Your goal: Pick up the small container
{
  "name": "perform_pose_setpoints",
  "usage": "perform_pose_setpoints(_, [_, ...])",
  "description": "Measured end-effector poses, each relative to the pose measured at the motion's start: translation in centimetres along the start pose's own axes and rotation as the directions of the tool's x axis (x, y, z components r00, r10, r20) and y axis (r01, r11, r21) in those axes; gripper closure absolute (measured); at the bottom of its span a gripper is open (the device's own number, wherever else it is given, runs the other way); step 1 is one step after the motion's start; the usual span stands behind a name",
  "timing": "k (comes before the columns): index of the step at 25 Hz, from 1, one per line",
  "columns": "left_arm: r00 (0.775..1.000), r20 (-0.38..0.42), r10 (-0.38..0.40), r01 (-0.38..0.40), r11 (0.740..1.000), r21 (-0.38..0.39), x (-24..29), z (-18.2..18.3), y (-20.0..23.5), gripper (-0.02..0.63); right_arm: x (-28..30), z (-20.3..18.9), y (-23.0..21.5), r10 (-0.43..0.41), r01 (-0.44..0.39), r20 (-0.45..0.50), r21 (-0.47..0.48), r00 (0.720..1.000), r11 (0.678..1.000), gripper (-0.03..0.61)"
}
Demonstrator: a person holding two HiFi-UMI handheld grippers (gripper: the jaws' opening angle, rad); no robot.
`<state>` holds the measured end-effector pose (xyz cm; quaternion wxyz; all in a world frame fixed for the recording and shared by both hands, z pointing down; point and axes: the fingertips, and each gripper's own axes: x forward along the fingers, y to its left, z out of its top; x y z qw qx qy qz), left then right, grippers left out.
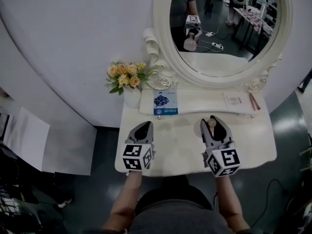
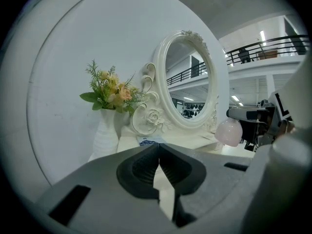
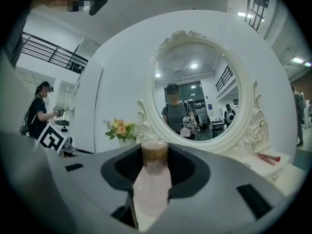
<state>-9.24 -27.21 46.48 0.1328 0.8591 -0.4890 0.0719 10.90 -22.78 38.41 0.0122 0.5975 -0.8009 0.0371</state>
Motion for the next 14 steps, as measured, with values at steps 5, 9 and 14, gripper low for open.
perform_pose_setpoints(5, [1.0, 0.002, 0.002, -0.002, 1.0, 0.001, -0.15, -0.03, 0.0, 0.607, -0.27, 0.1, -0.23, -0.006, 0.006, 0.005, 0.004, 1.0, 1.0, 0.429])
perform_pose_setpoints(9, [1.0, 0.001, 0.005, -0.005, 1.0, 0.001, -0.21, -0.12, 0.1, 0.607, -0.26, 0.13, -0.18, -0.006, 0.006, 0.009, 0.006, 1.0, 1.0, 0.43])
perform_pose_setpoints(14, [1.0, 0.002, 0.007, -0.007, 1.0, 0.004, -0.35, -0.16, -0.16, 0.607, -0.44, 0.26, -0.03, 0.003, -0.003, 0.012, 0.002, 1.0, 1.0, 0.429])
